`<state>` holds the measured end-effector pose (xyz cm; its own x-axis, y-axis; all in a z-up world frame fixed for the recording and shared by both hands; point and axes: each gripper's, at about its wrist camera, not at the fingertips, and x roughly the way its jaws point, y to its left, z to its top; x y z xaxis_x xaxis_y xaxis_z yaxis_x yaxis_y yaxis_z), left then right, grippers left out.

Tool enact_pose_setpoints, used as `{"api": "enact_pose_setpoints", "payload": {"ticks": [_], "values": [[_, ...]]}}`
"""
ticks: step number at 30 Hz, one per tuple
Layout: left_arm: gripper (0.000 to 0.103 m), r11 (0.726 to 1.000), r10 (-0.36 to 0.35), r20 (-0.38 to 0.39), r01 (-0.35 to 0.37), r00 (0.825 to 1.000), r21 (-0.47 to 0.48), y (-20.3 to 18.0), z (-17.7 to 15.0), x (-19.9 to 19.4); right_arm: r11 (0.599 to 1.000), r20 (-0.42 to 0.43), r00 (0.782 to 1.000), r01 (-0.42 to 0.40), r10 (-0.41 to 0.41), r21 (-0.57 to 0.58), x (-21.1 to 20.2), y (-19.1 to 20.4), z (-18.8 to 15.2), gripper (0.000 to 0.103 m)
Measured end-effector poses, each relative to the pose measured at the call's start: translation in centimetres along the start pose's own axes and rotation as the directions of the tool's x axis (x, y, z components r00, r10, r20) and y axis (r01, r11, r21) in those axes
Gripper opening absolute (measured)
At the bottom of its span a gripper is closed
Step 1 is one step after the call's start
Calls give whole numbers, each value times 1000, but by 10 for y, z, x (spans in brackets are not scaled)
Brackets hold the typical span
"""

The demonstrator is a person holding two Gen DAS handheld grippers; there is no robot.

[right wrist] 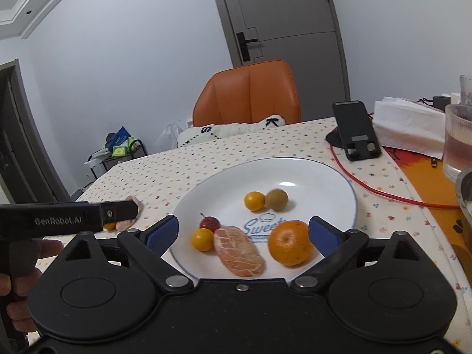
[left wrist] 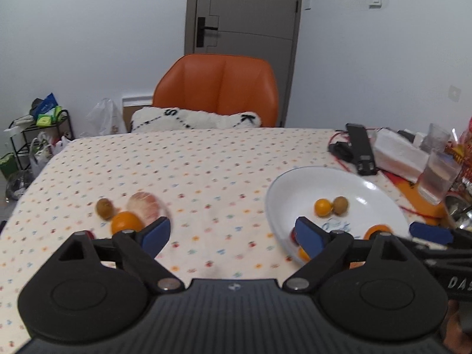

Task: Organize fruits
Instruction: 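Lower and release the orange with the right gripper while the left releases the kiwi on the plate, then move both open tools back to the remaining fruit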

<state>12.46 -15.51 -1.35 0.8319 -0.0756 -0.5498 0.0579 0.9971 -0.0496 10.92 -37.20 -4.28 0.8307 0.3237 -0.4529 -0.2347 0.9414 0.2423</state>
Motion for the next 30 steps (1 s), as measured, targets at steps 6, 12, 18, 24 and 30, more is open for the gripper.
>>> {"api": "enact_pose_setpoints", "payload": {"ticks": [6, 12, 18, 24, 30], "values": [[90, 999, 35, -18, -35, 999, -29, 21, -7, -8, 1000, -12, 1000, -4, 4, -27, 6, 14, 1, 103], [95, 996, 62, -15, -63, 998, -57, 42, -11, -16, 999, -24, 1000, -5, 4, -48, 10, 31, 0, 103], [103, 993, 72, 0, -72, 997, -89, 62, -14, -23, 997, -33, 999, -39, 37, -66, 12, 46, 0, 103], [103, 991, 79, 12, -77, 997, -106, 76, -17, -27, 996, -35, 997, -73, 71, -56, 16, 52, -2, 103], [103, 990, 87, 9, -86, 996, -114, 87, -20, -25, 993, -49, 994, -98, 94, -73, 23, 60, -5, 103]]}}
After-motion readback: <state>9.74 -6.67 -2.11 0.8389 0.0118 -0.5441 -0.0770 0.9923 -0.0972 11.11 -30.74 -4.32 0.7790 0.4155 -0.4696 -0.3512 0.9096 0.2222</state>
